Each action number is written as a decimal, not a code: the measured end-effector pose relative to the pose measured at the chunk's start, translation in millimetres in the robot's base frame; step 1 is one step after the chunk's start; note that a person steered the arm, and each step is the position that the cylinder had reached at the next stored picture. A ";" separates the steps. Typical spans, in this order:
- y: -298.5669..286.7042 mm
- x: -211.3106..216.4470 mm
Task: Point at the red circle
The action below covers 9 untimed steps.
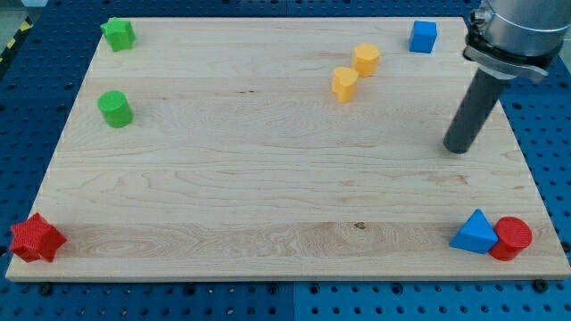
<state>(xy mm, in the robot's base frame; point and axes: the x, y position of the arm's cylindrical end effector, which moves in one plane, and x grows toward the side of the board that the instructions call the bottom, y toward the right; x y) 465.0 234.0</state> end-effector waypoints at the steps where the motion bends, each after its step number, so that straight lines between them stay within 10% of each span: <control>1: 40.5 29.4; 9: 47.1 151.6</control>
<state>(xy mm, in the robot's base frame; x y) 616.6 281.1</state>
